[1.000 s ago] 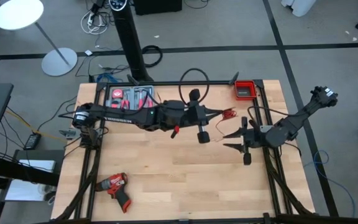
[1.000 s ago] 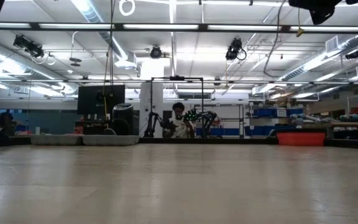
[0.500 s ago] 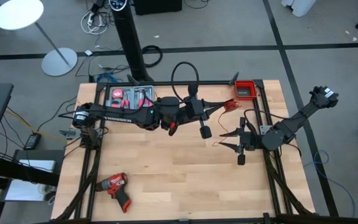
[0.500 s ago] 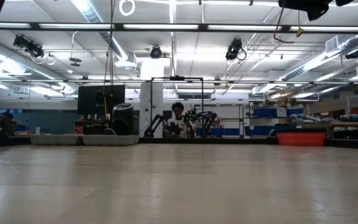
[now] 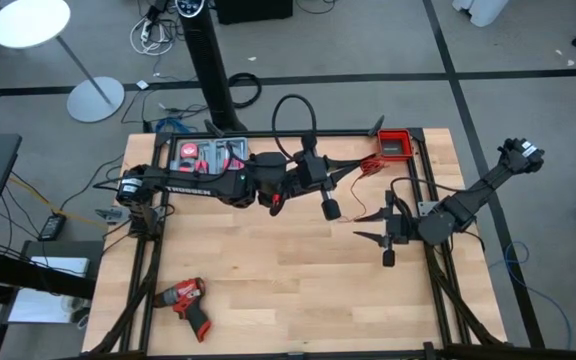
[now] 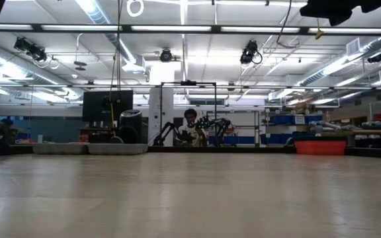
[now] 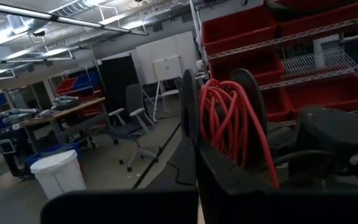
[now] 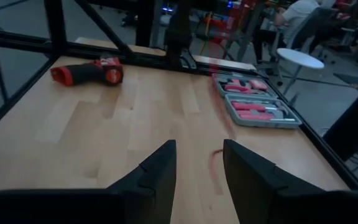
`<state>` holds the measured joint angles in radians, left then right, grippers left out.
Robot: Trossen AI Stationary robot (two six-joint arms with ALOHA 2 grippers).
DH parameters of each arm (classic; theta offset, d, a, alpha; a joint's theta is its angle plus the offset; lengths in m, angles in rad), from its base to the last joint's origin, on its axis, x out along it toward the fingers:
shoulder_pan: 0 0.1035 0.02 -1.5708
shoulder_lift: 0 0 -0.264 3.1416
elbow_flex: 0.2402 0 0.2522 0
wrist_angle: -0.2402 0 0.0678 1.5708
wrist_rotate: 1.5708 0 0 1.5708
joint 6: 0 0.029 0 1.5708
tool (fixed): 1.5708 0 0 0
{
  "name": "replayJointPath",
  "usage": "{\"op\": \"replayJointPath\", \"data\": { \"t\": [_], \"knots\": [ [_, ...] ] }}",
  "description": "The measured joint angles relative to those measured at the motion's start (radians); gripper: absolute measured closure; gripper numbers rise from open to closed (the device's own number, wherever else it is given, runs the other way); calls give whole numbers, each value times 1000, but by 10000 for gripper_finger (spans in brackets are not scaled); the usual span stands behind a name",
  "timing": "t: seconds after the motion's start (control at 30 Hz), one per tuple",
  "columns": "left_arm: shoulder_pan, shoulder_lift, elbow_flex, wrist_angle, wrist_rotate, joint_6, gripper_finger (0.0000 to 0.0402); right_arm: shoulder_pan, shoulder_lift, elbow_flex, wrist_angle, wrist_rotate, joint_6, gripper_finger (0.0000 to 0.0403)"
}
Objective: Coil cords
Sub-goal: Coil the red wire onto the spool
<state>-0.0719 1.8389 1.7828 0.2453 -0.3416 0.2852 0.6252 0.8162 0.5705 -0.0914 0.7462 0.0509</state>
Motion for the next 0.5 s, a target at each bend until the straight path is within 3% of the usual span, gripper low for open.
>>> {"op": "replayJointPath", "data": {
  "t": [0.3,0.5],
  "knots": [
    [0,0,10,11,0,4,401,-22,0,0,49,47,-60,273],
    [0,0,10,29,-6,25,401,-33,0,0,121,5,-106,273]
  ]
}}
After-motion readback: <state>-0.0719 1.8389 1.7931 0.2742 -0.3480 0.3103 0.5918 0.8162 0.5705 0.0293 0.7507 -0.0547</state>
